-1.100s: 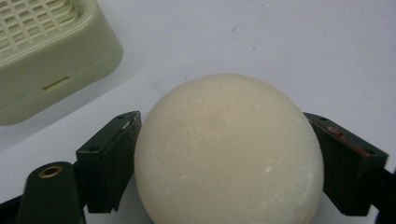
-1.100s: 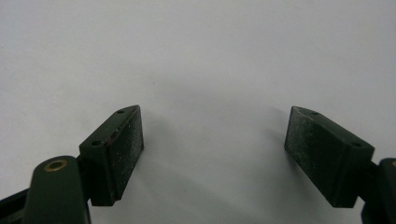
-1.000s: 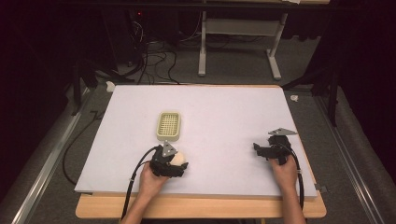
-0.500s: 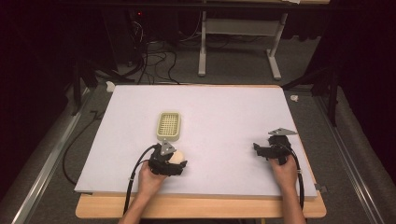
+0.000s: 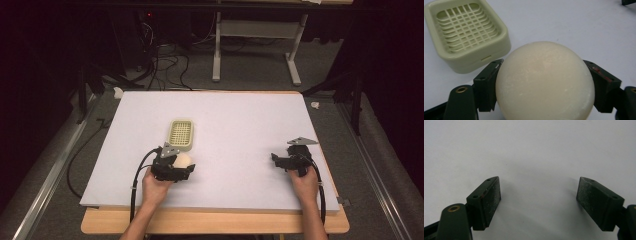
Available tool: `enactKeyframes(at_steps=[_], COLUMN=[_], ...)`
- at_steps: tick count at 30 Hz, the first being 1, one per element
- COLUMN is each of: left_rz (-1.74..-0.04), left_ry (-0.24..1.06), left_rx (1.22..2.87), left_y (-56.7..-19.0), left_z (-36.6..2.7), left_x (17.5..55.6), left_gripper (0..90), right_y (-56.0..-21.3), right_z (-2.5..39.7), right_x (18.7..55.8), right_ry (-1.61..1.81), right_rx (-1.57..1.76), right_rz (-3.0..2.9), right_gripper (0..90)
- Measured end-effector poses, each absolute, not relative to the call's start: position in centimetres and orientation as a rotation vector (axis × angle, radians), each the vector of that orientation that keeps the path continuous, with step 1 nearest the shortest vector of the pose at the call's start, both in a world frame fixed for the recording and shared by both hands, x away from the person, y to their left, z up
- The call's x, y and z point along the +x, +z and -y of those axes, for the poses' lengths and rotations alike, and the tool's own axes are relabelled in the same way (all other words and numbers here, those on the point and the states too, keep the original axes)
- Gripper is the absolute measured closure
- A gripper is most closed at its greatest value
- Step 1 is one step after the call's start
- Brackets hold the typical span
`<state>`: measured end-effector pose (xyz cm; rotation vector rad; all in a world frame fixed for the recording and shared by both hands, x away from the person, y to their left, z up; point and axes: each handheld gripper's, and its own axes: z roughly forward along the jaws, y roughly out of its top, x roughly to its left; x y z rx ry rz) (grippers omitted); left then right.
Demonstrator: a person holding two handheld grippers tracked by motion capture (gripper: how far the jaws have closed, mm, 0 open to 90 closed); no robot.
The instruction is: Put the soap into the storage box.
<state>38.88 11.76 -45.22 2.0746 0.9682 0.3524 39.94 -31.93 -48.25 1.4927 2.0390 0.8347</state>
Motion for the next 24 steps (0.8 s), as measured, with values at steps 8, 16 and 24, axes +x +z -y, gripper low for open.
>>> enactKeyframes(at_steps=[8,16,24], left_rz=[-0.995,-1.004,-1.039], left_ry=[0.326,0.374,0.406], left_rx=[2.027,2.039,2.032], left_y=[-44.1,-42.6,-41.5], left_z=[-12.7,-13.0,-13.4], left_x=[39.6,40.8,42.5], left_gripper=[24.3,24.3,24.3], right_y=[-48.2,-48.2,-48.2], right_z=[31.9,31.9,31.9], right_x=[39.9,39.9,39.9], right_ry=[0.834,0.835,0.835], right_rx=[1.495,1.496,1.495], right_rz=[-2.039,-2.039,-2.039], right_gripper=[20.1,20.1,20.1])
